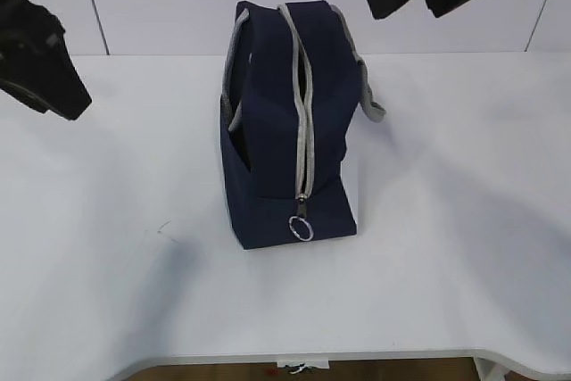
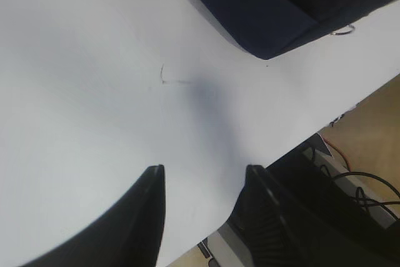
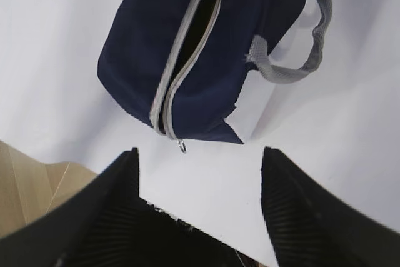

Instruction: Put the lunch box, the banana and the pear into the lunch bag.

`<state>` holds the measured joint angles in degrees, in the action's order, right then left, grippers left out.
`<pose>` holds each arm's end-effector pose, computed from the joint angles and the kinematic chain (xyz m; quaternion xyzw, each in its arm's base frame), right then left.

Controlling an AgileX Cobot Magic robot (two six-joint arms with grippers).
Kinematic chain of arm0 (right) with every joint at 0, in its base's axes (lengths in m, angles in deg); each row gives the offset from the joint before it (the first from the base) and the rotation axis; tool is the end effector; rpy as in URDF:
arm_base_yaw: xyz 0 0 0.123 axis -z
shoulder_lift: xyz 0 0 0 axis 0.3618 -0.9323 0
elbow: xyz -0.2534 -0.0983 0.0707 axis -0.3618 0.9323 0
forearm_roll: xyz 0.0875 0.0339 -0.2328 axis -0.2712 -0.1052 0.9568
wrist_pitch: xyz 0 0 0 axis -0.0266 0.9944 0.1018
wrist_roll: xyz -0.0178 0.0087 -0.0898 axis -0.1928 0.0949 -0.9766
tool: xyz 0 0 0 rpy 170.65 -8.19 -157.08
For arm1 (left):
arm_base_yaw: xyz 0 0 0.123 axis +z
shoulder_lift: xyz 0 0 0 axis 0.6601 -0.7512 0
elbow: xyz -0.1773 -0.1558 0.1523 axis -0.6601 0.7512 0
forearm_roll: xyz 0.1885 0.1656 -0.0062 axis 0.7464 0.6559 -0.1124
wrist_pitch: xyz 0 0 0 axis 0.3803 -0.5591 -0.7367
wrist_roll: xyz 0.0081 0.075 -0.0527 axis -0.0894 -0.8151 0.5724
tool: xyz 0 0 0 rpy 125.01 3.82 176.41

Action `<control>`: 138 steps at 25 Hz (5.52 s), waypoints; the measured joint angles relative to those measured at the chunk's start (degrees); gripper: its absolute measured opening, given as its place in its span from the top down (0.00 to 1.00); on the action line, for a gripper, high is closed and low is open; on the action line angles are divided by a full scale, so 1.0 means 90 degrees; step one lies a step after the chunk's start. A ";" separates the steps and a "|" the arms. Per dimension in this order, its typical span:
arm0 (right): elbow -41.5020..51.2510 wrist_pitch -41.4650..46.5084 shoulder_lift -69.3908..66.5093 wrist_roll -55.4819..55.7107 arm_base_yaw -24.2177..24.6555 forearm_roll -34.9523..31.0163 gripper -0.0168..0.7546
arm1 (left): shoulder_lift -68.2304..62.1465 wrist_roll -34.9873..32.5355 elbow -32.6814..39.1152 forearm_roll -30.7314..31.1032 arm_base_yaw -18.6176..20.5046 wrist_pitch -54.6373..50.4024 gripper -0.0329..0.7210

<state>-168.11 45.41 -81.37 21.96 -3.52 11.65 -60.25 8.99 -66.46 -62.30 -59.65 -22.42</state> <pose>0.2800 0.1438 0.4052 -0.1881 0.9413 0.1369 0.2448 0.2734 -0.1135 0.3402 0.2387 0.9490 -0.1323 0.1577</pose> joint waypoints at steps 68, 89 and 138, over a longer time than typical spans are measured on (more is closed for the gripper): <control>0.7918 -1.5153 -0.2545 0.0524 -0.0949 0.1970 0.38 | 0.0276 0.0050 0.0481 0.0253 -0.0014 -0.0033 0.62; 0.7635 -1.4884 -0.2617 0.0646 -0.0949 0.2194 0.41 | 0.0276 0.0063 0.0481 0.0253 -0.0014 -0.0033 0.63; 0.7699 -1.1893 -0.0145 0.1014 -0.0963 0.2200 0.99 | 0.0276 0.0289 0.0481 -0.0512 -0.0014 -0.0033 0.63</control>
<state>-98.82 -61.62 -82.67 31.08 -12.19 31.45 -57.77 11.59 -62.13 -66.91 -59.77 -22.72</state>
